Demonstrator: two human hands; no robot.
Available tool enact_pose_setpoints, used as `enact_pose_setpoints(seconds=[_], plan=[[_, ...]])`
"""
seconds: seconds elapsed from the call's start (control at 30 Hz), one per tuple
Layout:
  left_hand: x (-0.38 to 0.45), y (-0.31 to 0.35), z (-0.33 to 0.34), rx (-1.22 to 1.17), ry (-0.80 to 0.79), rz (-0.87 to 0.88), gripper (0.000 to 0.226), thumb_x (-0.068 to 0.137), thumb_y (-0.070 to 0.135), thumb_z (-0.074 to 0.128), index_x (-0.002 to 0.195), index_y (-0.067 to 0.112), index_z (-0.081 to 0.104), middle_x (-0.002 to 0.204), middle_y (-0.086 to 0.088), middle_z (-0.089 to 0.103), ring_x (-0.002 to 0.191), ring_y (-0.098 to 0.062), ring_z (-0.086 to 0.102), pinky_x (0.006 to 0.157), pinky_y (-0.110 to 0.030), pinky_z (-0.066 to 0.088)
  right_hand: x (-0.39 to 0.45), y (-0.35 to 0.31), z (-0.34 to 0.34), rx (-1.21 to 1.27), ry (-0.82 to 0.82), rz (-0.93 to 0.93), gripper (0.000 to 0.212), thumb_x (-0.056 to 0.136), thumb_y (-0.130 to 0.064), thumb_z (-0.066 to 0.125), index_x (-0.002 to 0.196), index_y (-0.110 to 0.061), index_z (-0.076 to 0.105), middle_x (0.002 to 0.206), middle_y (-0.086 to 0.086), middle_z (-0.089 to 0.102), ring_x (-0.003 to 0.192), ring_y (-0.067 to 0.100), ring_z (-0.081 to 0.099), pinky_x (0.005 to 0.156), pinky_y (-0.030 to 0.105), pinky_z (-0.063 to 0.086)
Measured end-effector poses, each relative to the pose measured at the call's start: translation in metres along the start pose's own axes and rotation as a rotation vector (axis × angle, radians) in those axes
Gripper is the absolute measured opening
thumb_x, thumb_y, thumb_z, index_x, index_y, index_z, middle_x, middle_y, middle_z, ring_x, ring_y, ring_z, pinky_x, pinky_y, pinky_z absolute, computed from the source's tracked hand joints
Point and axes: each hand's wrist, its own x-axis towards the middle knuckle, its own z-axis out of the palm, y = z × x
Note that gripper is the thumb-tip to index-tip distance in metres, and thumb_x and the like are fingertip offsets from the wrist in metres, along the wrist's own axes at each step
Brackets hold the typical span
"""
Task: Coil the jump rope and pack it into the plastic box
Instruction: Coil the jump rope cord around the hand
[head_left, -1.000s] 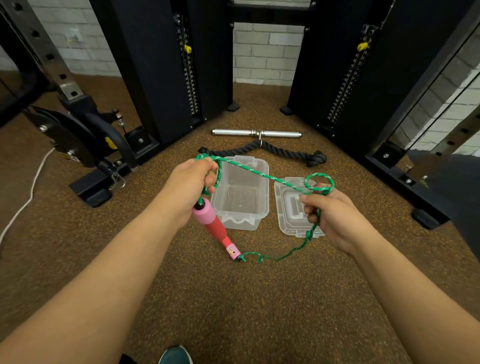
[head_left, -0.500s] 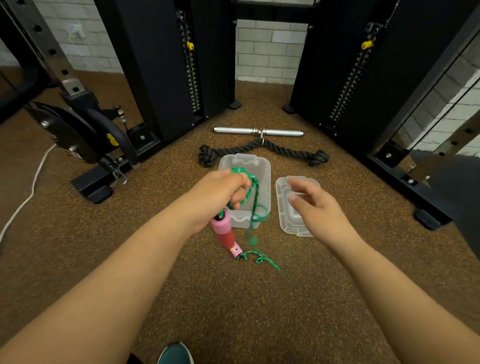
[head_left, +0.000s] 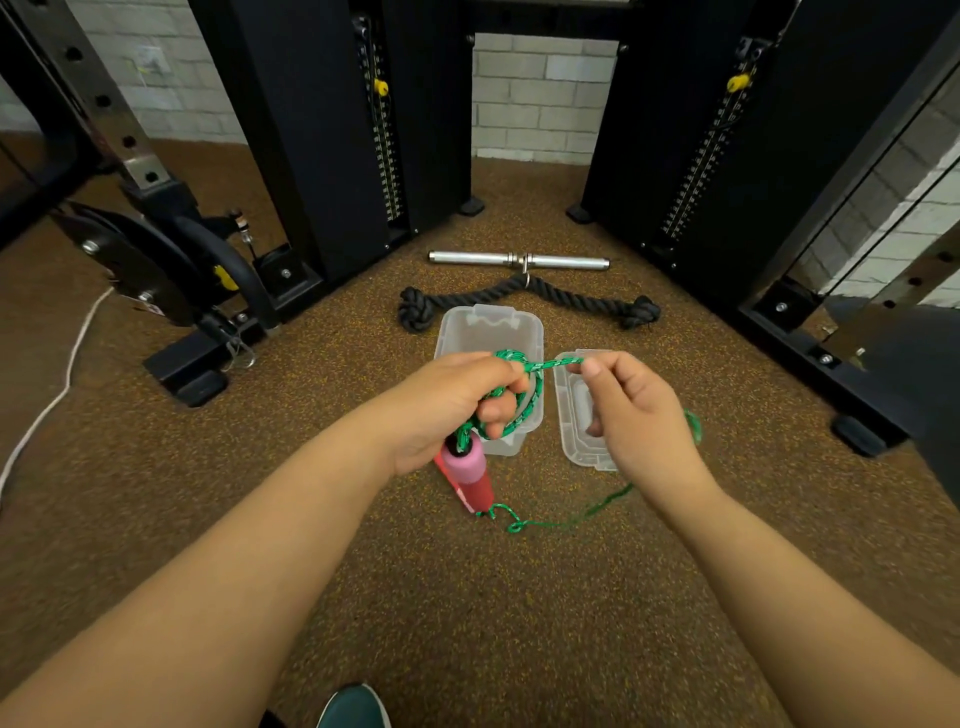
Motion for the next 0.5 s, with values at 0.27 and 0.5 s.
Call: enact_pose_setpoints(seconds=[0.27, 0.5], plan=[[-0.002, 0.005, -0.007, -0.502, -0.014, 0.031, 0.037, 0.098, 0.026, 0.039, 0.11, 0.003, 0.064, 0.06, 0.003, 0.054, 0.058, -0.009, 0.047, 0.06, -0.019, 0.043, -0.011, 0.021, 0.02, -0.591, -0.323, -0.196, 0.023, 0.098, -0.025, 0.042, 0.098, -0.019, 0.064, 0.076, -0.006, 0.06, 0.073, 0.013, 0.055, 0.065, 0.03, 0.043], [0.003, -0.009, -0.011, 0.017, 0.067, 0.088, 0.048, 0.101, 0.038, 0.026, 0.106, 0.027, 0.072, 0.108, 0.001, 0.074, 0.107, -0.017, 0.061, 0.097, -0.035, 0.04, -0.027, -0.004, 0.021, -0.661, -0.427, -0.456, 0.03, 0.098, -0.036, 0.039, 0.09, -0.013, 0.056, 0.08, -0.001, 0.054, 0.081, 0.02, 0.053, 0.074, 0.041, 0.044]])
